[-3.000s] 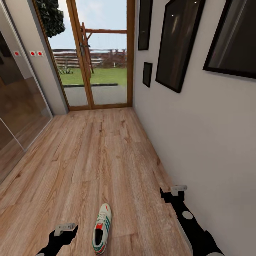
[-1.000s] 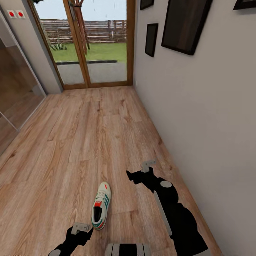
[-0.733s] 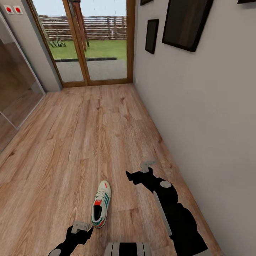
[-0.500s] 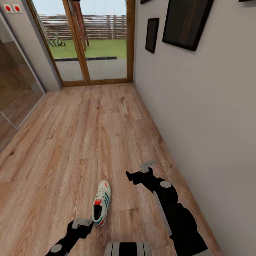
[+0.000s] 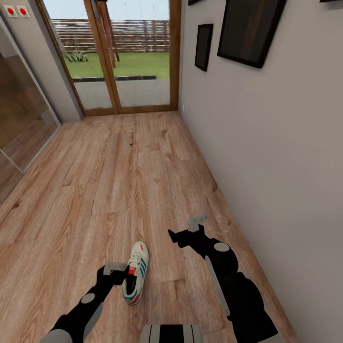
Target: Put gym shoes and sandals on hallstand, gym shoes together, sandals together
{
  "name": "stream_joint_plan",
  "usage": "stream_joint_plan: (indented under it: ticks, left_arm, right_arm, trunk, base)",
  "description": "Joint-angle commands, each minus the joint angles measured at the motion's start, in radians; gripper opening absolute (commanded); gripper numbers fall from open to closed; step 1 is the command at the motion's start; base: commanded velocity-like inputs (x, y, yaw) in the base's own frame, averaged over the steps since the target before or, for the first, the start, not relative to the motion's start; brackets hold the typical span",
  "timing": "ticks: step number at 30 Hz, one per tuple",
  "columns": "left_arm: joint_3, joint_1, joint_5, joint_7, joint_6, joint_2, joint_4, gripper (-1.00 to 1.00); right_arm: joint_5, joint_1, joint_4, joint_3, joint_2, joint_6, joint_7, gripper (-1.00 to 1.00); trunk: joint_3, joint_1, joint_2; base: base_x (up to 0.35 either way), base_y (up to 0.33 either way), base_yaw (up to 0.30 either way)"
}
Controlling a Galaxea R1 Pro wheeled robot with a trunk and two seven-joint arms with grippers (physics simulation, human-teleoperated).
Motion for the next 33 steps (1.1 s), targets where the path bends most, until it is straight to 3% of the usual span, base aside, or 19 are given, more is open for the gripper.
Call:
stream_joint_plan:
  ticks: [1,17,33]
  left_arm:
    - [-0.003,-0.008,0.002,0.001,0.026,-0.002,0.000,1.00]
    - [0.005,-0.007,0.003,0.001,0.057,-0.005,0.005,1.00]
    - [0.005,-0.004,0.003,0.001,0.057,-0.005,0.006,1.00]
  right_arm:
    - [0.011,0.000,-0.001,-0.001,0.000,0.004,0.007,1.00]
    - [0.011,0.000,-0.002,-0.003,0.000,0.003,0.005,1.00]
    - [0.011,0.000,-0.003,-0.005,0.000,0.005,0.005,1.00]
  trunk:
    - [-0.001,0.000,0.000]
    - [0.000,0.000,0.000]
    - [-0.001,0.001,-0.001]
  base:
    - [0.000,0.000,0.000]
    - [0.000,0.000,-0.019]
    - [0.000,0.000,-0.234]
